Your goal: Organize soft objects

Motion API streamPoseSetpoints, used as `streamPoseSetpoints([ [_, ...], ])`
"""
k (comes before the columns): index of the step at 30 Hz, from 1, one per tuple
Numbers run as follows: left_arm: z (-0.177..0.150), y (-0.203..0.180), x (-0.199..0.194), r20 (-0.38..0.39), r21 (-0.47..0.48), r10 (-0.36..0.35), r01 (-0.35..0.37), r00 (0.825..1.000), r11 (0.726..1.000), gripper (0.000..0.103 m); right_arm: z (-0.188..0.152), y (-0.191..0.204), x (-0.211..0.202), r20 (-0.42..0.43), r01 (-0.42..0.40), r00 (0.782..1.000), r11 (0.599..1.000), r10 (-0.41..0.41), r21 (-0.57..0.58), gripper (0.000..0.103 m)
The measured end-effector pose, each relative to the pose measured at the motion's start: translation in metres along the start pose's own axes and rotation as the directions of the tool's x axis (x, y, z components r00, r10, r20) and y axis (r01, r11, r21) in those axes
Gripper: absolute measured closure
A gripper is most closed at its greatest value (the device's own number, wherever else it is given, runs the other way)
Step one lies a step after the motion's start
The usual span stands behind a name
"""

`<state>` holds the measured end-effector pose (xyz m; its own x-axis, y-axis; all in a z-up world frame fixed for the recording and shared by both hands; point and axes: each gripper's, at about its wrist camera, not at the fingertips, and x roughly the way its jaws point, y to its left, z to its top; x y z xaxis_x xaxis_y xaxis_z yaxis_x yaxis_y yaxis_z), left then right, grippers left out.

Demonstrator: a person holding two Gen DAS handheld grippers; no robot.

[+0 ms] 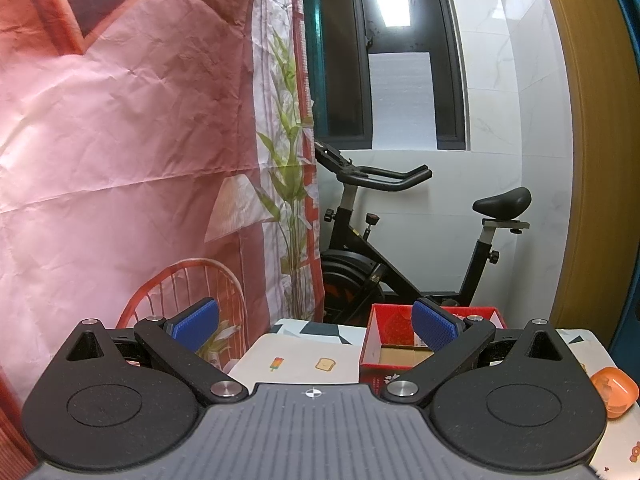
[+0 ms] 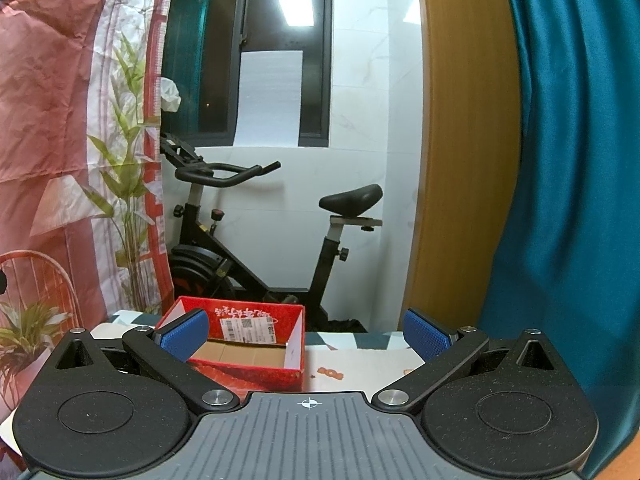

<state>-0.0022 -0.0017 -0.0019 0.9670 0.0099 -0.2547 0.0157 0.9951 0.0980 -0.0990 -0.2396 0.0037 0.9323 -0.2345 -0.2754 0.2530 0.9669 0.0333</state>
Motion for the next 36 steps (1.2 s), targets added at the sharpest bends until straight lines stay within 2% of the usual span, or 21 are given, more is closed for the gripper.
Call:
streamPoseSetpoints([
  [36, -0.0033, -0.0042, -0.0011, -0.006, 0.000, -0.008, 0.008, 1.000, 1.000, 0.000, 0.0005, -0.0022, 0.0006, -0.004, 0.003, 1.000, 1.000, -0.003, 0.003, 0.000],
])
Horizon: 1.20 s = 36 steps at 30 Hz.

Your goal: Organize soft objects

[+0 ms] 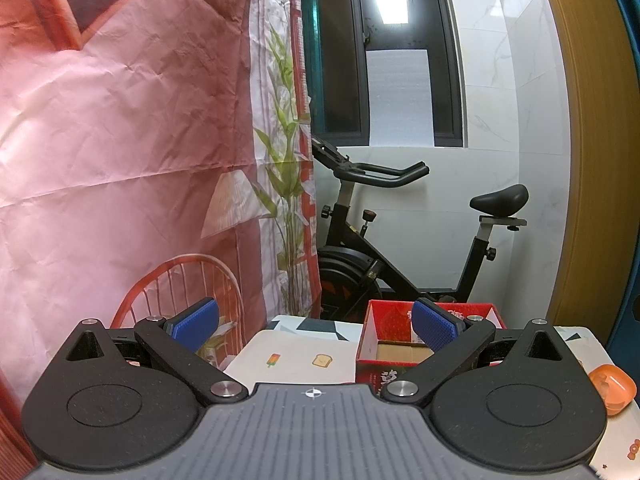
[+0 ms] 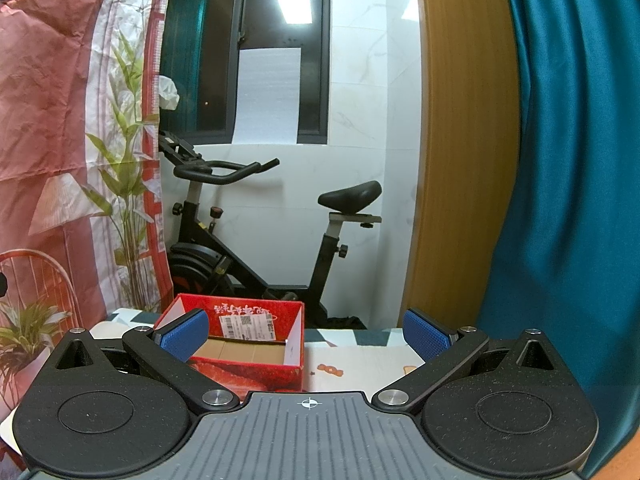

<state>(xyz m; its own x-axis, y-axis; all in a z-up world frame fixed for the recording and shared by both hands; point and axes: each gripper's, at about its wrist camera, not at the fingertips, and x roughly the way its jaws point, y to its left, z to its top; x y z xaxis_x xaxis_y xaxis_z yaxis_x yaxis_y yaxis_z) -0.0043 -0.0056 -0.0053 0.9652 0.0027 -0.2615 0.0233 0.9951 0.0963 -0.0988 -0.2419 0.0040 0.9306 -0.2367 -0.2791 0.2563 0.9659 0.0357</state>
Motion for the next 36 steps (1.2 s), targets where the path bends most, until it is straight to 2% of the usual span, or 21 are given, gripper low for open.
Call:
streamPoseSetpoints([
  [13, -0.003, 0.002, 0.007, -0.025, -0.006, -0.013, 0.013, 1.000, 1.000, 0.000, 0.000, 0.000, 0.001, 0.001, -0.007, 1.000, 1.000, 0.007, 0.009, 0.000],
  [19, -0.009, 0.004, 0.027, -0.073, 0.005, 0.007, -0.007, 0.997, 1.000, 0.000, -0.009, -0.007, 0.013, 0.007, -0.086, 0.996, 0.993, 0.085, 0.082, 0.000],
  [22, -0.017, 0.005, 0.043, -0.098, 0.012, 0.009, -0.008, 0.995, 1.000, 0.000, -0.021, -0.012, 0.031, -0.011, -0.102, 0.995, 0.988, 0.104, 0.120, 0.000],
  [25, -0.027, 0.002, 0.059, -0.116, 0.048, -0.009, 0.015, 0.993, 0.999, 0.000, -0.037, -0.013, 0.051, -0.021, -0.104, 0.994, 0.985, 0.108, 0.134, 0.000],
  [28, -0.038, 0.003, 0.075, -0.129, 0.039, -0.042, 0.047, 0.991, 0.998, 0.000, -0.055, -0.007, 0.072, -0.041, -0.087, 0.995, 0.987, 0.093, 0.132, 0.000],
  [33, -0.063, 0.004, 0.102, -0.136, 0.053, 0.025, -0.018, 0.990, 0.998, 0.000, -0.086, 0.000, 0.103, -0.064, -0.070, 0.995, 0.990, 0.078, 0.124, 0.000],
  [36, -0.076, 0.006, 0.121, -0.190, 0.038, 0.011, -0.004, 0.982, 0.999, 0.000, -0.104, 0.001, 0.122, -0.105, -0.054, 0.992, 0.989, 0.069, 0.137, 0.000],
])
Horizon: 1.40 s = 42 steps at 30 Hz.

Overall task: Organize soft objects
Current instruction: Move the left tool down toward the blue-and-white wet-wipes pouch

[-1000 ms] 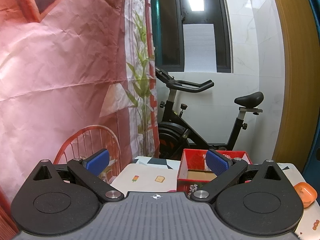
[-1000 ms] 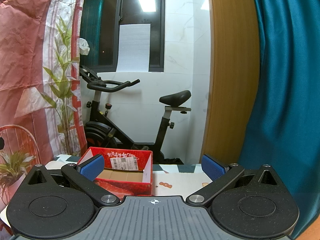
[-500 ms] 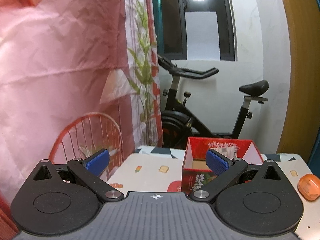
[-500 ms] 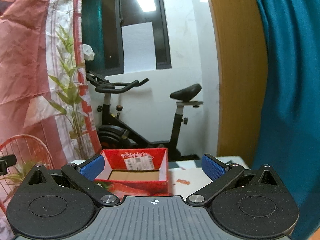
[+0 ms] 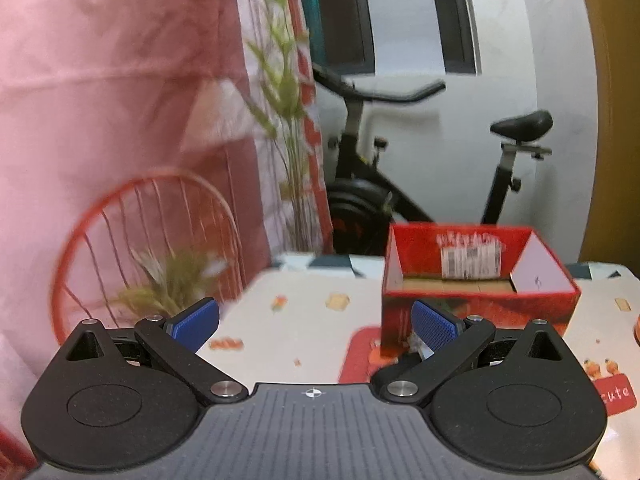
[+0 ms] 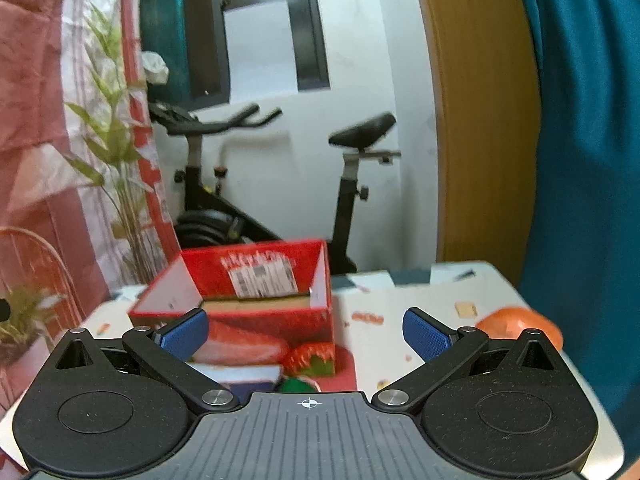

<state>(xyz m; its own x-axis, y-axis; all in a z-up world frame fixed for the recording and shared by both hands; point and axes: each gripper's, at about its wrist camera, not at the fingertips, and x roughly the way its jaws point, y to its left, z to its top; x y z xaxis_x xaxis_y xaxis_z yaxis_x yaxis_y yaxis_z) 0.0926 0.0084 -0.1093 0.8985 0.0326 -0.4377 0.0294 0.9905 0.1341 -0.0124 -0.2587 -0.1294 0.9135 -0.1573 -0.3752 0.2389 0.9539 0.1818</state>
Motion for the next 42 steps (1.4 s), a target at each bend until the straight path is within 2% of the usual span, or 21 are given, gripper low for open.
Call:
streamPoseSetpoints([
  [4, -0.014, 0.003, 0.032, -0.110, -0.039, -0.031, 0.027, 0.994, 0.999, 0.000, -0.019, -0.005, 0.025, -0.054, 0.005, 0.999, 1.000, -0.004, 0.014, 0.000],
  [8, -0.030, 0.002, 0.057, -0.168, -0.031, -0.021, 0.016, 0.986, 0.999, 0.000, -0.036, 0.000, 0.051, -0.145, 0.021, 0.989, 0.999, -0.026, -0.034, 0.000],
  [13, -0.045, -0.001, 0.085, -0.281, -0.018, -0.028, 0.024, 0.959, 1.000, 0.000, -0.054, -0.005, 0.075, -0.218, 0.025, 0.975, 1.000, -0.027, -0.012, 0.000],
  [19, -0.056, -0.002, 0.107, -0.347, -0.033, -0.062, 0.054, 0.936, 0.998, 0.000, -0.065, -0.010, 0.096, -0.261, 0.037, 0.965, 0.999, -0.041, -0.017, 0.000],
  [24, -0.056, -0.006, 0.121, -0.363, -0.049, -0.080, 0.067, 0.928, 0.997, 0.000, -0.067, -0.013, 0.111, -0.282, -0.004, 0.959, 1.000, -0.002, -0.021, 0.000],
  [29, -0.047, -0.017, 0.128, -0.361, 0.004, -0.057, 0.063, 0.931, 0.998, 0.000, -0.056, -0.011, 0.120, -0.289, -0.080, 0.955, 0.996, 0.066, -0.038, 0.003],
  [32, -0.039, -0.018, 0.131, -0.352, -0.019, -0.084, 0.083, 0.932, 0.996, 0.000, -0.046, -0.007, 0.126, -0.287, -0.108, 0.954, 0.992, 0.083, -0.072, 0.008],
  [35, -0.031, -0.015, 0.136, -0.347, -0.077, -0.136, 0.117, 0.928, 0.990, 0.000, -0.039, 0.000, 0.134, -0.300, -0.142, 0.948, 0.986, 0.110, -0.087, 0.009],
  [40, -0.014, -0.022, 0.140, -0.315, -0.025, -0.112, 0.109, 0.942, 0.994, 0.000, -0.034, 0.017, 0.141, -0.314, -0.220, 0.934, 0.966, 0.170, -0.132, 0.011],
  [42, -0.007, -0.026, 0.141, -0.304, -0.016, -0.122, 0.123, 0.945, 0.992, 0.000, -0.033, 0.022, 0.144, -0.317, -0.246, 0.928, 0.960, 0.194, -0.134, 0.013],
])
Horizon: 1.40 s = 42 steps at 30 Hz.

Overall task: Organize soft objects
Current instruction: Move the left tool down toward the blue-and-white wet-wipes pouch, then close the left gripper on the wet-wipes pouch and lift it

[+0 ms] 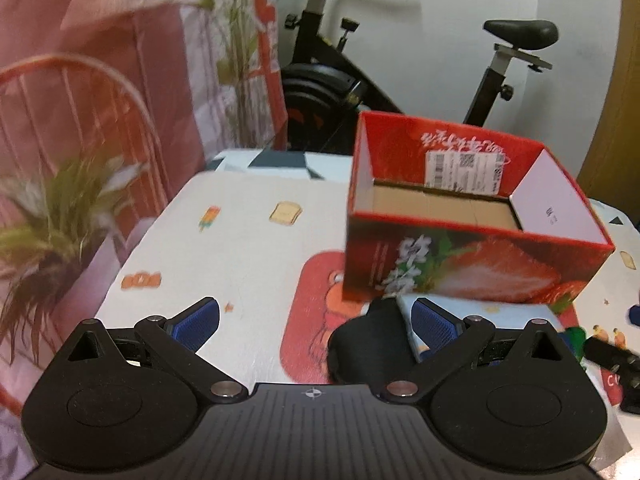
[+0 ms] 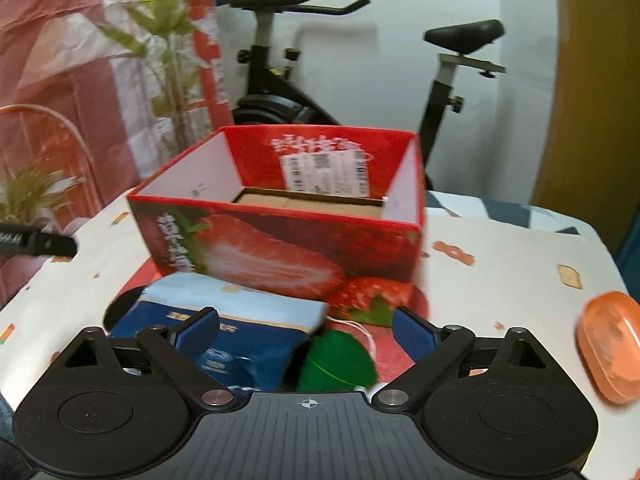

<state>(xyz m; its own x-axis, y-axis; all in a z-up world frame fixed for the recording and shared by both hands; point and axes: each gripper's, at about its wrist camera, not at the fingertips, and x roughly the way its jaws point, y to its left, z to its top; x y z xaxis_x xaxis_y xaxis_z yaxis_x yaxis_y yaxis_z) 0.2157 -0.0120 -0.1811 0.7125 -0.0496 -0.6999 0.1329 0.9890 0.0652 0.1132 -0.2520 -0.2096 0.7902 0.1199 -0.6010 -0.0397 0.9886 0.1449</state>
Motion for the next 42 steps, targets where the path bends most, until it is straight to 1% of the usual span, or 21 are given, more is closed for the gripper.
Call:
streamPoseSetpoints([
  [2, 0.003, -0.002, 0.001, 0.008, -0.003, -0.036, 0.036, 0.999, 0.999, 0.000, 0.001, 0.003, 0.002, -0.001, -0.031, 1.000, 1.000, 0.031, -0.003, 0.020],
  [4, 0.004, -0.005, 0.004, 0.002, -0.012, -0.080, 0.080, 0.997, 0.997, 0.001, -0.001, 0.006, 0.003, -0.001, -0.049, 0.999, 0.999, 0.049, -0.011, 0.022],
  [6, 0.004, -0.012, 0.011, -0.019, -0.017, -0.103, 0.103, 0.994, 0.995, 0.004, -0.003, 0.009, 0.005, -0.004, -0.065, 0.998, 0.998, 0.064, -0.019, 0.024],
  [8, 0.002, -0.019, 0.019, -0.047, -0.009, -0.120, 0.120, 0.992, 0.993, 0.019, -0.005, 0.011, 0.009, -0.017, -0.082, 0.997, 0.996, 0.082, -0.018, 0.028],
  [11, -0.004, -0.028, 0.029, -0.093, -0.019, -0.169, 0.168, 0.981, 0.986, 0.027, -0.008, 0.014, 0.015, -0.038, -0.101, 0.994, 0.995, 0.101, -0.017, 0.031],
  [12, -0.006, -0.030, 0.033, -0.112, -0.029, -0.192, 0.190, 0.975, 0.981, 0.029, -0.008, 0.013, 0.018, -0.046, -0.108, 0.993, 0.994, 0.107, -0.016, 0.031],
  [13, -0.010, -0.030, 0.036, -0.127, -0.038, -0.209, 0.206, 0.970, 0.978, 0.035, -0.010, 0.013, 0.020, -0.056, -0.114, 0.992, 0.993, 0.113, -0.013, 0.033],
  [15, -0.015, -0.028, 0.045, -0.166, -0.076, -0.244, 0.234, 0.955, 0.969, 0.038, -0.012, 0.012, 0.024, -0.073, -0.125, 0.989, 0.992, 0.125, 0.003, 0.035],
  [17, -0.021, -0.024, 0.052, -0.197, -0.143, -0.296, 0.271, 0.935, 0.952, 0.046, -0.014, 0.008, 0.029, -0.088, -0.141, 0.986, 0.990, 0.143, 0.027, 0.038],
  [18, -0.024, -0.023, 0.056, -0.210, -0.167, -0.318, 0.286, 0.925, 0.943, 0.048, -0.016, 0.007, 0.031, -0.095, -0.149, 0.984, 0.988, 0.151, 0.036, 0.038],
  [19, -0.026, -0.022, 0.059, -0.220, -0.187, -0.338, 0.301, 0.915, 0.935, 0.048, -0.017, 0.006, 0.032, -0.100, -0.155, 0.982, 0.987, 0.159, 0.042, 0.039],
  [20, -0.029, -0.022, 0.062, -0.223, -0.200, -0.351, 0.310, 0.909, 0.929, 0.048, -0.018, 0.006, 0.033, -0.103, -0.163, 0.981, 0.986, 0.167, 0.047, 0.039],
  [26, -0.034, -0.027, 0.067, -0.222, -0.220, -0.405, 0.359, 0.887, 0.907, 0.048, -0.022, 0.006, 0.039, -0.118, -0.186, 0.974, 0.981, 0.191, 0.059, 0.043],
  [31, -0.039, -0.022, 0.072, -0.222, -0.272, -0.444, 0.382, 0.868, 0.883, 0.048, -0.024, 0.005, 0.041, -0.127, -0.198, 0.970, 0.978, 0.206, 0.070, 0.048],
  [36, -0.042, -0.022, 0.077, -0.226, -0.289, -0.453, 0.385, 0.863, 0.877, 0.048, -0.025, 0.007, 0.042, -0.137, -0.203, 0.968, 0.977, 0.209, 0.059, 0.049],
  [38, -0.043, -0.023, 0.075, -0.220, -0.284, -0.454, 0.389, 0.863, 0.877, 0.048, -0.026, 0.003, 0.044, -0.135, -0.215, 0.965, 0.972, 0.227, 0.094, 0.050],
  [40, -0.044, -0.024, 0.075, -0.220, -0.279, -0.465, 0.401, 0.857, 0.872, 0.048, -0.029, -0.002, 0.045, -0.135, -0.230, 0.959, 0.963, 0.249, 0.141, 0.052],
  [42, -0.045, -0.027, 0.071, -0.218, -0.265, -0.468, 0.410, 0.856, 0.873, 0.049, -0.031, -0.002, 0.044, -0.131, -0.232, 0.959, 0.961, 0.252, 0.151, 0.055],
])
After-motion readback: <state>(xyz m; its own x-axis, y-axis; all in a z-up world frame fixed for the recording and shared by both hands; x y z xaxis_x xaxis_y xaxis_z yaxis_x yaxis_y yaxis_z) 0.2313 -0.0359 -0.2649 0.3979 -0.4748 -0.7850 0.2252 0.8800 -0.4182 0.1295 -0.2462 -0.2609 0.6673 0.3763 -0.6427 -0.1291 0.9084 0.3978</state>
